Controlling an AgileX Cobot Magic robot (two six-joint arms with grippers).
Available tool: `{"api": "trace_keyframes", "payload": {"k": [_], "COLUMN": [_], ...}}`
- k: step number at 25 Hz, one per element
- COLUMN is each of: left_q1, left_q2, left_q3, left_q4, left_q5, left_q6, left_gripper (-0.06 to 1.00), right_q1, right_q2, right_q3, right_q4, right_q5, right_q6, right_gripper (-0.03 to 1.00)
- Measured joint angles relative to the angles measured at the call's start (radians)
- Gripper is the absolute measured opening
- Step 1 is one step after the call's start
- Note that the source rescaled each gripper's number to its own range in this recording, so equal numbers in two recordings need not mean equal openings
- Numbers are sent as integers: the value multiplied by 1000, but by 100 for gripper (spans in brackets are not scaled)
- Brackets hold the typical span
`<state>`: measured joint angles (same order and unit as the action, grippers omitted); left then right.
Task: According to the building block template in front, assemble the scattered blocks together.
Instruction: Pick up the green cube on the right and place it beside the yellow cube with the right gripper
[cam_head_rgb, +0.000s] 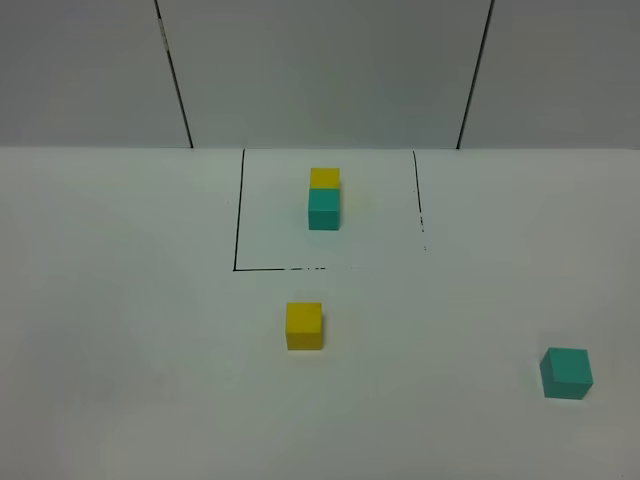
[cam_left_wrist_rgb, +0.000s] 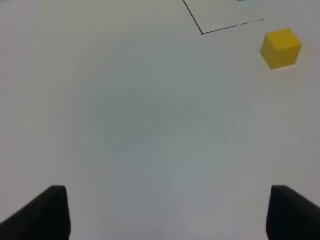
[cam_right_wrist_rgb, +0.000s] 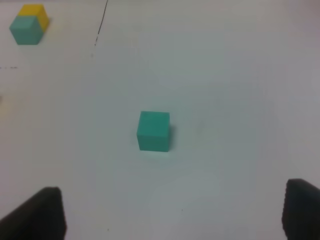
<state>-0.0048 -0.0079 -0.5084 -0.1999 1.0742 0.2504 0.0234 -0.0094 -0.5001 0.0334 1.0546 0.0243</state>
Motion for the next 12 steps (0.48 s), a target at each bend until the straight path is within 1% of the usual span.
{"api": "trace_keyframes", "payload": {"k": [12], "left_q1": [0], "left_q2": [0], "left_q3": [0], "left_q4": [0], "left_q5": [0], "left_q6": [0], "left_gripper": [70], "right_q1": [0], "right_q2": [0], "right_q3": [0], "right_q4": [0], "right_q5": [0], "right_q6": [0], "right_gripper": [74]}}
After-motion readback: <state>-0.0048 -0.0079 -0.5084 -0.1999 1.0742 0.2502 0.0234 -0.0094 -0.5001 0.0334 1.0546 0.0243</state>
